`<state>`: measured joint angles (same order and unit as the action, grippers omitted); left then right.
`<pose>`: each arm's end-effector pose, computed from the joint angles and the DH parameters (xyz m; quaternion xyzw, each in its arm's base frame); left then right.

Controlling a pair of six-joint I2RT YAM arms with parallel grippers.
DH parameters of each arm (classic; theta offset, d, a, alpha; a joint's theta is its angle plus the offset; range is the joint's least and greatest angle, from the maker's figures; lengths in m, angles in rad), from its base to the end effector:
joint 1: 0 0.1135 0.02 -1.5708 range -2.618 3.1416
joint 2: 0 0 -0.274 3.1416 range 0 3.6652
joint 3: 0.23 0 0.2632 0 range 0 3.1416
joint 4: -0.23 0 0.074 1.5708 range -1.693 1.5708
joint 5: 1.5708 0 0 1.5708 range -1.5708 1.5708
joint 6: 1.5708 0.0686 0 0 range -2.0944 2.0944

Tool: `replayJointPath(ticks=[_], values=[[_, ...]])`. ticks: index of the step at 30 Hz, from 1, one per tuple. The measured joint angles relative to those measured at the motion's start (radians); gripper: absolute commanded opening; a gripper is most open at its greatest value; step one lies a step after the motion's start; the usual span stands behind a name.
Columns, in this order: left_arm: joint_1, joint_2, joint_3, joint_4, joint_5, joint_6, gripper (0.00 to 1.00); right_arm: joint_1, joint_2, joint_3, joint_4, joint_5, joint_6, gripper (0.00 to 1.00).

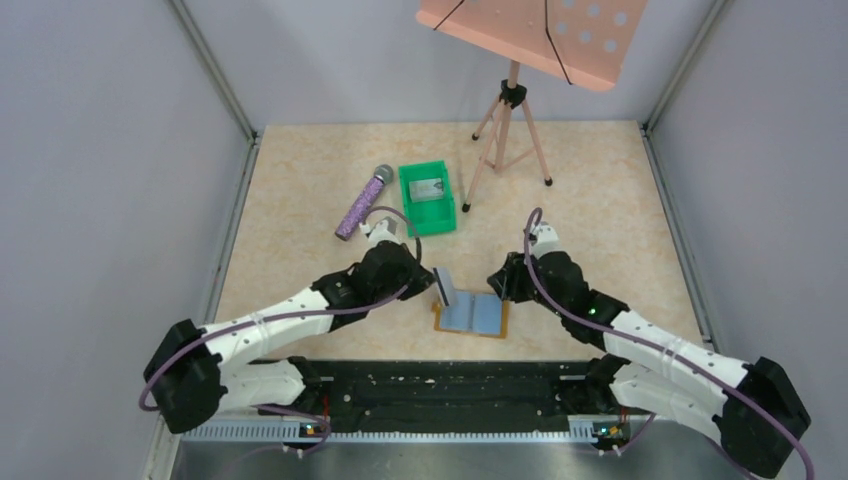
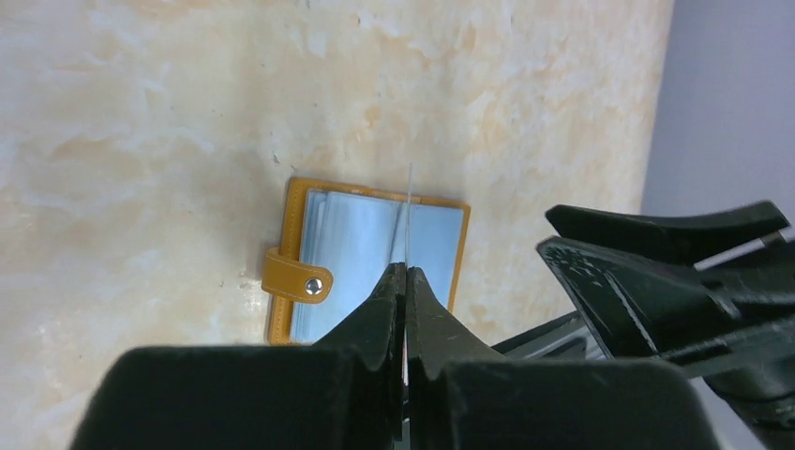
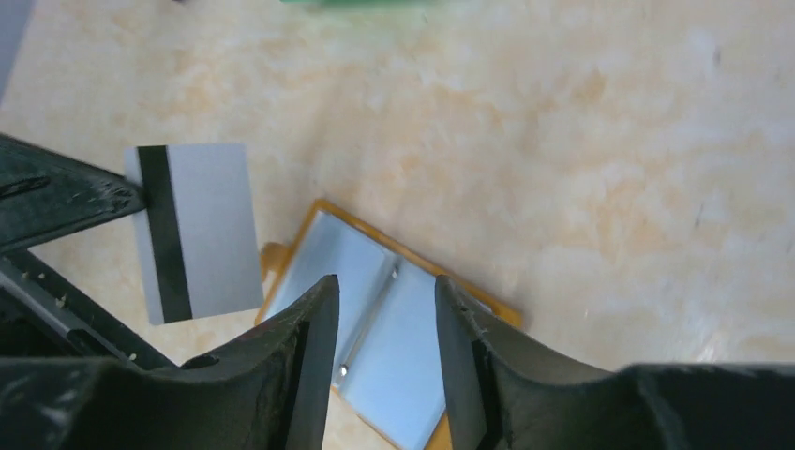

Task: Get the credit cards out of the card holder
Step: Remove the credit card from the card holder.

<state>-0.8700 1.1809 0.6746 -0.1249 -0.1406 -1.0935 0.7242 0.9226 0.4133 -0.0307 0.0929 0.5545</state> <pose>0.1903 -0.2106 0.2114 -0.1308 0.8804 -0.3407 0.3030 0.1762 0.1474 0.1862 -0.0508 0.8680 0.2614 0.4192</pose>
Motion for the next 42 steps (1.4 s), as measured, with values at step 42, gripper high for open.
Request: replayJointPath(ticks=[42], values=[[0.036,-0.232,-0.030,-0.241,-0.032,-0.633,0.00,0.380,0.097,-0.170,0.747,-0.140,-1.191,0.49]])
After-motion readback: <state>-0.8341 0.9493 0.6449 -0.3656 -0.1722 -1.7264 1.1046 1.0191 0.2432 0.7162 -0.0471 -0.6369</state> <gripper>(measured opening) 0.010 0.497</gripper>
